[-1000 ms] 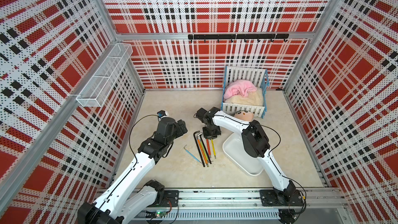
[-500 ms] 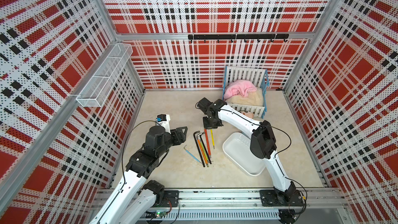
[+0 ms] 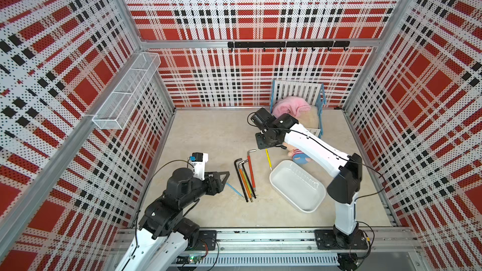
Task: Put the hex key on the desktop into the storage box
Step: Pick up the Allen key from the center of the board, then place the Allen key in the storage box.
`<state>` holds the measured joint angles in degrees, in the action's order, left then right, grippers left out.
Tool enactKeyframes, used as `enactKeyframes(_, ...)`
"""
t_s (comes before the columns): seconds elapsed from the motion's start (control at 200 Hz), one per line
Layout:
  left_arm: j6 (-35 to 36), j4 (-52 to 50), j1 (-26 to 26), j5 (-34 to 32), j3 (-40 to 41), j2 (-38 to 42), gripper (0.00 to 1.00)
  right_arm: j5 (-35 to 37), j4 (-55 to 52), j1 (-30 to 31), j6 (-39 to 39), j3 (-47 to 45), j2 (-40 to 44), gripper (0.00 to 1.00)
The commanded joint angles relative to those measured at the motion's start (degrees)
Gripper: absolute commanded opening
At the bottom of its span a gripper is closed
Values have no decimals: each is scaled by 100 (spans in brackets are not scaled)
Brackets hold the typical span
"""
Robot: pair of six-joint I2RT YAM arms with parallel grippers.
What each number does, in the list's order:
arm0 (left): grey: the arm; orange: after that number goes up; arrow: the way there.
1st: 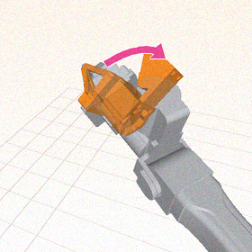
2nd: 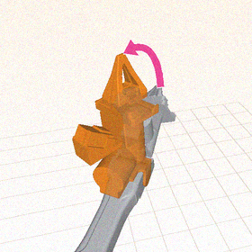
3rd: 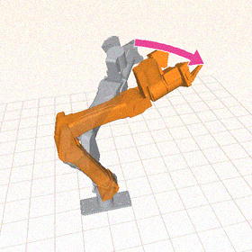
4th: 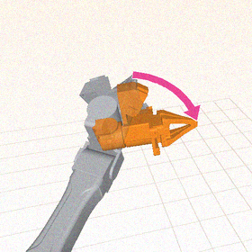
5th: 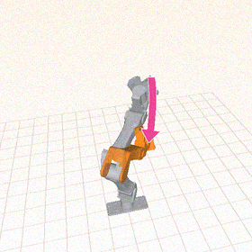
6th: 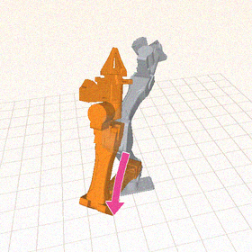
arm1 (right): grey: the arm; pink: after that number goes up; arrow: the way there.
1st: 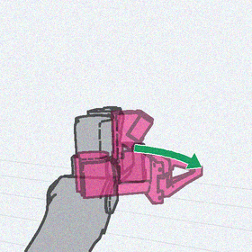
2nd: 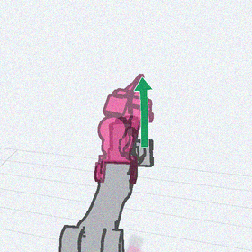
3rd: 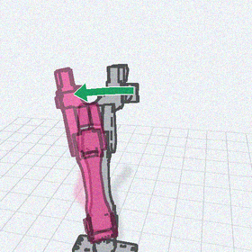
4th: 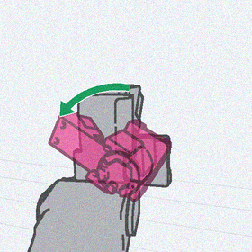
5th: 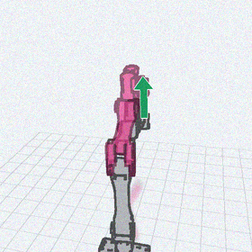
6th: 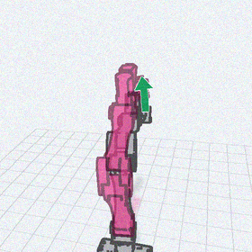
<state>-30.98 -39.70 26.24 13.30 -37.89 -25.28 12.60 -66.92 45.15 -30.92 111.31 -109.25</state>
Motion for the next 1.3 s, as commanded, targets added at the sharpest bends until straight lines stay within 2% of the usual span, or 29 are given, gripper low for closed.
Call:
enactKeyframes(0.0,139,-240,53,-27,162,318,72,344,276,-52,425,-799,770,0)
enactKeyframes(0.25,45,-248,22,-194,229,714,72,560,724,-50,987,-3127,2353,0)
enactKeyframes(0.441,29,-262,-29,-227,229,790,72,578,1278,-41,1913,-4124,3000,0)
enactKeyframes(0.571,66,-266,-52,-206,221,779,72,606,1369,-23,2543,-4393,3035,0)
enactKeyframes(0.751,23,-284,-62,-262,220,835,72,432,1734,-23,2992,-5013,3076,0)
enactKeyframes(1.293,7,-319,-65,-306,212,882,73,-1246,1783,-23,2912,-5200,1991,0)
